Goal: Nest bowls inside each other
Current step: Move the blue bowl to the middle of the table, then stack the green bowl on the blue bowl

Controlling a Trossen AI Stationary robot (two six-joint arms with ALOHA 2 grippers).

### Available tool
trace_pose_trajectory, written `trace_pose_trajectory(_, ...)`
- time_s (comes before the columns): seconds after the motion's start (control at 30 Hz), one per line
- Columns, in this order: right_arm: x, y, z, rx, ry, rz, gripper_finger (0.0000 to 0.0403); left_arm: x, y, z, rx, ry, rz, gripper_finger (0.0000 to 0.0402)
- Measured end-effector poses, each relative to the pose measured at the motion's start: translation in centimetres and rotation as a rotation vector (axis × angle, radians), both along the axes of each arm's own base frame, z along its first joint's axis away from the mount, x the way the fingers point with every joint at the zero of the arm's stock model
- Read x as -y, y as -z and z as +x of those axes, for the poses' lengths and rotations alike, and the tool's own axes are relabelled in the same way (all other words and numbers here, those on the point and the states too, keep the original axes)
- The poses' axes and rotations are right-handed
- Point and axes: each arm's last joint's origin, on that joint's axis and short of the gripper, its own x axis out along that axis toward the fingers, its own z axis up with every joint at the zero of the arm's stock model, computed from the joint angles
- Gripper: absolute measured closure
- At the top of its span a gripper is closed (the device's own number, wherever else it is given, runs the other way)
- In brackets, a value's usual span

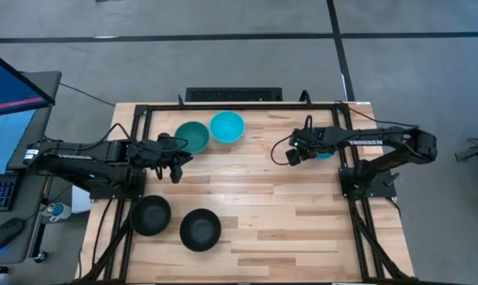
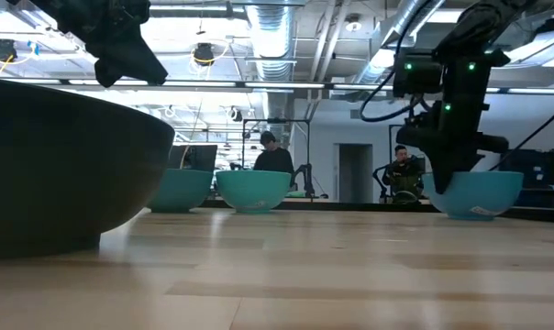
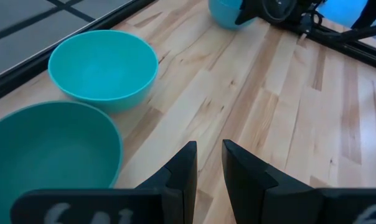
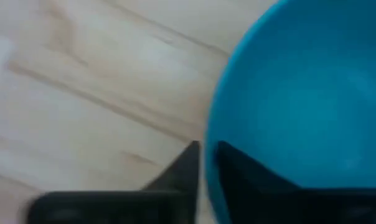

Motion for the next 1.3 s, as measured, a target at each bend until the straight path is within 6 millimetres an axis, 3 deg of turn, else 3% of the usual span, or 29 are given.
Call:
trace_pose_trajectory(0.1, -1.3, -0.9, 1.3, 0.068, -0.032, -0.014, 0.0386, 0.0, 0.1, -0.1, -0.016, 0.001, 0.001, 0.0336)
trace_pose_trajectory(0.27, -4.0, -3.4, 5.1, 0.303, -0.062, 0.015, 0.0360, 0.0, 0.2, -0.1, -0.028, 0.006, 0.009, 0.0336)
trace_pose_trajectory(0.37, -5.6, -4.4, 7.5, 0.377, -0.091, 0.015, 0.0366, 0.0, 0.2, -0.1, -0.028, 0.008, 0.011, 0.0336)
trace_pose_trajectory(0.53, -7.7, -2.6, 10.4, 0.306, -0.145, 0.059, 0.0384, 0.0, 0.1, -0.1, -0.021, 0.015, 0.012, 0.0336)
trace_pose_trajectory(0.67, -9.5, -1.4, 13.3, 0.313, -0.198, 0.132, 0.0369, 0.0, 0.1, -0.1, -0.021, 0.020, 0.019, 0.0336)
trace_pose_trajectory(0.87, -12.6, -1.6, 17.7, 0.316, -0.275, 0.185, 0.0348, 0.0, 0.1, -0.1, -0.026, 0.027, 0.017, 0.0336)
trace_pose_trajectory(1.07, -13.0, -0.3, 17.9, 0.202, -0.270, 0.184, 0.0325, 0.0, 0.1, -0.1, -0.025, 0.029, 0.015, 0.0336)
trace_pose_trajectory(1.3, -13.1, -0.2, 18.0, 0.228, -0.177, 0.227, 0.0203, 0.0, 0.3, -0.2, -0.047, 0.023, 0.019, 0.0332)
